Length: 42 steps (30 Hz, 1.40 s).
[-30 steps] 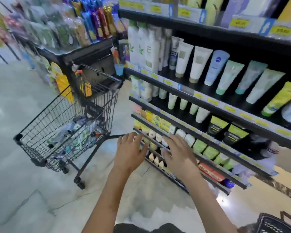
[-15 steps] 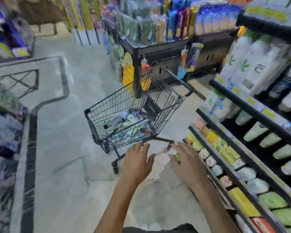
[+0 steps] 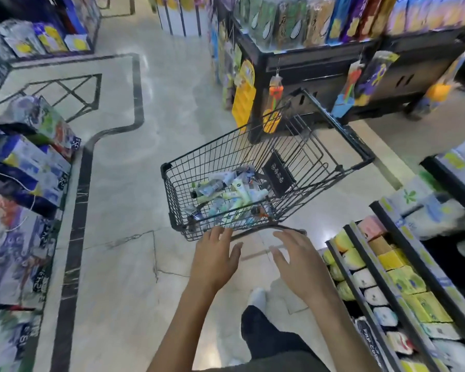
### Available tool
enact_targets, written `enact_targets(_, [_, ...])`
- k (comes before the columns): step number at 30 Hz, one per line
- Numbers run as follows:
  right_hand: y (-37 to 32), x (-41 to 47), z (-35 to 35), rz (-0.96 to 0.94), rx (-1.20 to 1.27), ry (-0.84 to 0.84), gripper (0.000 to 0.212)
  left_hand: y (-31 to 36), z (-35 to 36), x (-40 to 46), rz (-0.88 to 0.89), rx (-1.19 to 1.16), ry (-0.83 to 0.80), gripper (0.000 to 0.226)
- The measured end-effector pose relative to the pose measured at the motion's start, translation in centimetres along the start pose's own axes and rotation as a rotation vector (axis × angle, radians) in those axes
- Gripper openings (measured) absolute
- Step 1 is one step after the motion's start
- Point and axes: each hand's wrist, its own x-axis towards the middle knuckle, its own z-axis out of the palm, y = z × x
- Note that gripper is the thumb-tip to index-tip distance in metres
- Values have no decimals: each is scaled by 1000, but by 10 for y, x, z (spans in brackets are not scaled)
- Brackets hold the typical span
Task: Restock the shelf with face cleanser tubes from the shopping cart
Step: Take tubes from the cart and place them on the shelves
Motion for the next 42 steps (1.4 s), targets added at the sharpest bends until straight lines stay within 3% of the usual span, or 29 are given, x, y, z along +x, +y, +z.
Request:
enact_targets(16, [9, 253, 2, -11, -30, -271, 41, -40, 35, 197, -240, -52, -196, 49])
enact_targets(23, [23, 361, 62, 109, 13, -373, 32, -96, 89, 279, -409, -169, -359, 47])
enact_targets(30, [49, 449, 135, 301, 77, -398, 40, -139, 166, 345, -467, -244, -527, 34])
enact_targets(38, [106, 512, 239, 400, 76, -434, 38, -173, 277, 393, -594, -252, -530, 40])
enact_targets(42, [138, 541, 284, 392, 22, -413, 47, -188, 330, 399, -607, -212, -566, 38])
